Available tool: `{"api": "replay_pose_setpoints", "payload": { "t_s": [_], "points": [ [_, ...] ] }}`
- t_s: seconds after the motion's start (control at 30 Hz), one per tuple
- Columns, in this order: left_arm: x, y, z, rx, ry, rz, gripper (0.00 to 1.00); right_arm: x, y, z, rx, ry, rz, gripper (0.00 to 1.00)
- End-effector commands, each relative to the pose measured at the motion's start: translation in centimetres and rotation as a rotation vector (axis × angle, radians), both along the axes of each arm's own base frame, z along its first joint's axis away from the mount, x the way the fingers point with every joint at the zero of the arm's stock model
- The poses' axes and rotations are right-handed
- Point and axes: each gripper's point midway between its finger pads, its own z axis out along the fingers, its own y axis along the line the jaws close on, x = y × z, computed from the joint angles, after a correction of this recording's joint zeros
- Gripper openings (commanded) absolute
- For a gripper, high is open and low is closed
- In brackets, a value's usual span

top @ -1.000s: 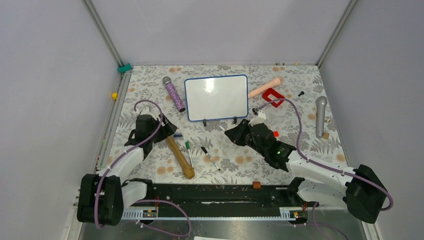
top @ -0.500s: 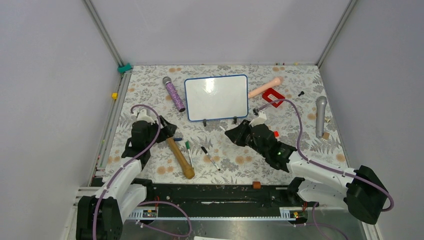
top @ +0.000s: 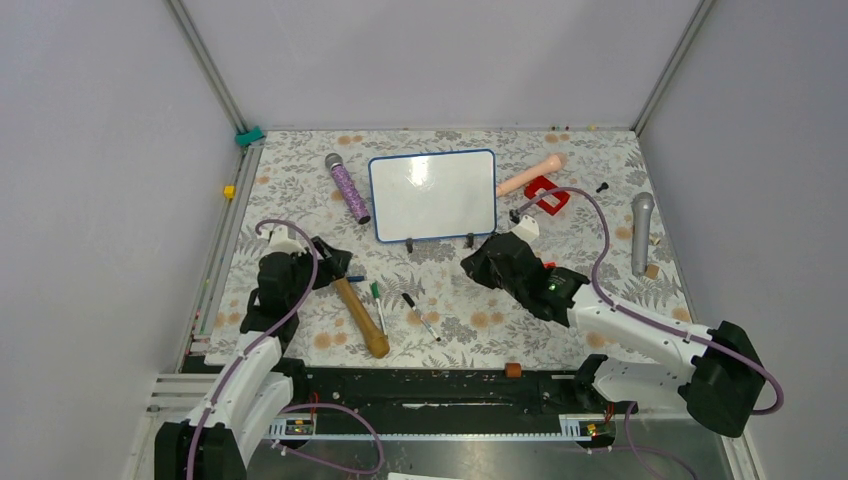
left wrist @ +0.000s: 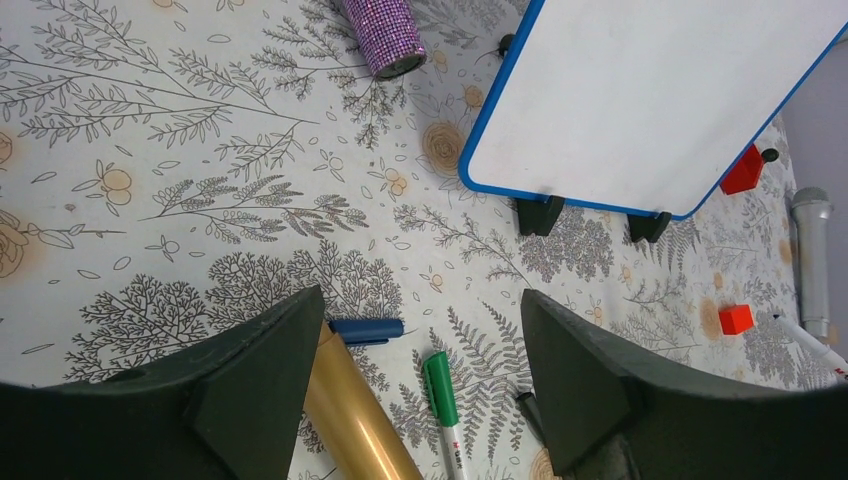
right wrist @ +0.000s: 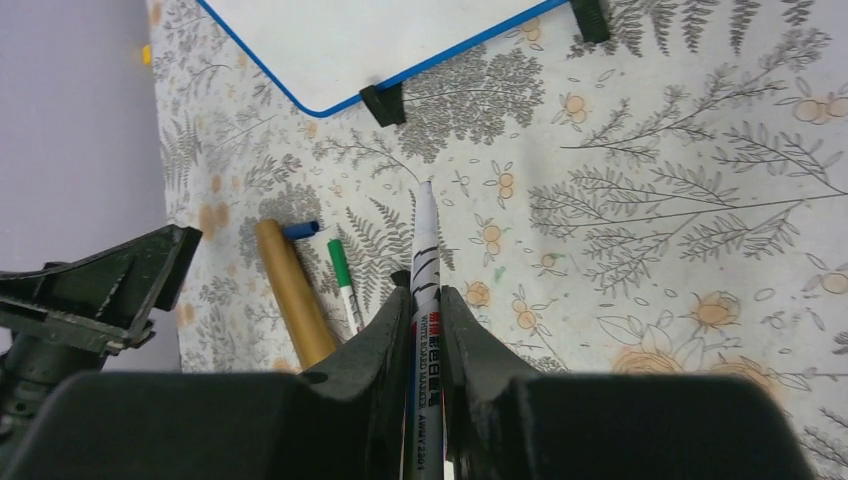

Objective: Write a sentence on the whiteboard
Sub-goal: Move the whiteboard to the center of the board.

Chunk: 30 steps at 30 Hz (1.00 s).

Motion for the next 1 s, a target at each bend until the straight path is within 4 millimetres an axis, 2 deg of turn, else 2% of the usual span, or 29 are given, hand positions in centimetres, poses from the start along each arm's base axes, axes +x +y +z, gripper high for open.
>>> {"api": "replay_pose_setpoints", "payload": {
  "t_s": [0.0,0.13,0.27,0.33,0.47,0.5,0.53,0.6,0.8,0.97],
  "points": [
    [0.4,0.5,1.8,0.001,-0.101,0.027,0.74,0.8,-1.1,2.4,-0.027,-0.034,-0.055,0.0],
    [0.3,0.7,1.9,0.001,-0.11,0.034,0.74,1.7,-1.1,5.9,-0.062,-0.133,-0.003,0.0],
    [0.4,0.8,1.8,0.004,-0.106,0.039,0.73,2.2,-0.4,11.4,-0.082,-0.306,0.134,0.0],
    [0.4,0.8,1.8,0.005,-0.102,0.039,0.74,2.8,-0.9,13.9,-0.085,-0.36,0.105,0.0],
    [0.4,0.8,1.8,0.006,-0.103,0.043,0.74,4.9,-1.8,17.2,-0.09,-0.406,-0.024,0.0],
    [0.4,0.8,1.7,0.006,-0.102,0.041,0.73,5.6,-2.2,18.7,-0.092,-0.417,-0.064,0.0],
    [0.4,0.8,1.8,0.005,-0.103,0.04,0.74,6.2,-2.3,18.9,-0.11,-0.414,-0.087,0.0],
    [0.4,0.8,1.8,0.005,-0.104,0.041,0.73,7.3,-2.2,20.8,-0.116,-0.43,-0.132,0.0],
    [0.4,0.7,1.9,0.007,-0.109,0.034,0.74,10.6,-1.0,22.3,-0.045,-0.402,-0.215,0.0],
    [0.5,0.2,2.5,0.005,-0.141,0.003,0.79,10.7,1.4,19.8,-0.038,-0.356,-0.105,0.0]
  ]
}}
